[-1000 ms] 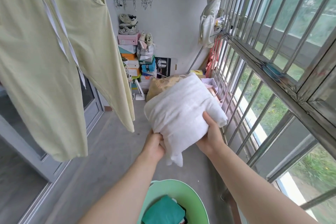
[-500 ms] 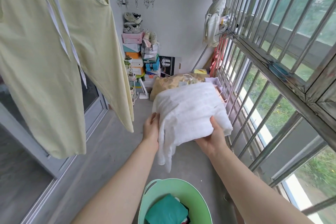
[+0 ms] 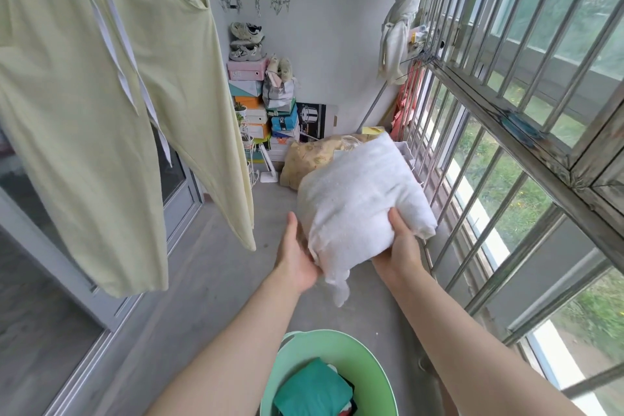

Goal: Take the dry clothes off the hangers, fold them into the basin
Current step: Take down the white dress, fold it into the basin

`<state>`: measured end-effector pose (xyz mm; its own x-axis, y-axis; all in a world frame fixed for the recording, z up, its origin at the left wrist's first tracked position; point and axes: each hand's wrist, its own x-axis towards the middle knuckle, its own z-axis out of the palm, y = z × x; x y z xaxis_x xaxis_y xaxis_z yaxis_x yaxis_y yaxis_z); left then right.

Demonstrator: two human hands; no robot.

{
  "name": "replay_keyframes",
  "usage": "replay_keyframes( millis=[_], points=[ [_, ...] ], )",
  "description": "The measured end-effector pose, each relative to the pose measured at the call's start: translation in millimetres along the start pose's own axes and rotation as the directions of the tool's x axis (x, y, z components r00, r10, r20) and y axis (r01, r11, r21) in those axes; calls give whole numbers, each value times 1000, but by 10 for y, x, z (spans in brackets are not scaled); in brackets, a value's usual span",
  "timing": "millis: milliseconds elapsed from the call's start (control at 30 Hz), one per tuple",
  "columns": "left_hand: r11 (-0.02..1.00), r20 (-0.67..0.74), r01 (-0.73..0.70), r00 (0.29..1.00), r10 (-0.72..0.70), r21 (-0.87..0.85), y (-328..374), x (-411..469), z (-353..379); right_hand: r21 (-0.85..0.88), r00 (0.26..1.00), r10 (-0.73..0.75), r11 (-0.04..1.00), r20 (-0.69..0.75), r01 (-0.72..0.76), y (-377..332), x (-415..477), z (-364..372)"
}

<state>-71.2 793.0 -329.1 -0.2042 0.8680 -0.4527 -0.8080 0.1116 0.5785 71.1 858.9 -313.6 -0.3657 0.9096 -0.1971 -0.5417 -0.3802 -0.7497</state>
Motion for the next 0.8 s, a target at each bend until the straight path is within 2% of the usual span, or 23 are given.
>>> replay_keyframes(
  millis=[133, 233, 333, 400, 500, 567, 633, 800],
  points=[
    [994, 131, -11, 991, 25, -108, 7, -21, -26, 8, 988, 136, 991, 69, -136, -5, -63, -27],
    [997, 169, -27, 985, 38, -69, 69, -40, -51, -33, 979, 173, 985, 108, -170, 27, -71, -101],
    [1000, 149, -18, 989, 17, 2, 87, -36, -30, -78, 967, 235, 971, 103, -227, 49, -84, -155],
    [999, 152, -36, 988, 31, 28, 79, -66, 12, -110, 936, 341, 937, 88, -331, 89, -105, -149],
    [997, 177, -69, 982, 62, 33, 65, -96, 23, -137, 837, 534, 844, 123, -519, 110, -197, -134],
    [996, 192, -88, 978, 81, 29, 45, -114, 0, -32, 809, 524, 844, 266, -536, 143, -237, -135],
    [995, 211, -94, 974, 86, 28, 34, -129, -23, 100, 840, 426, 871, 337, -482, 146, -290, -85],
    [996, 253, -72, 966, 58, 46, 14, -175, -113, 156, 932, 296, 931, 209, -330, 162, -241, -163]
  ],
)
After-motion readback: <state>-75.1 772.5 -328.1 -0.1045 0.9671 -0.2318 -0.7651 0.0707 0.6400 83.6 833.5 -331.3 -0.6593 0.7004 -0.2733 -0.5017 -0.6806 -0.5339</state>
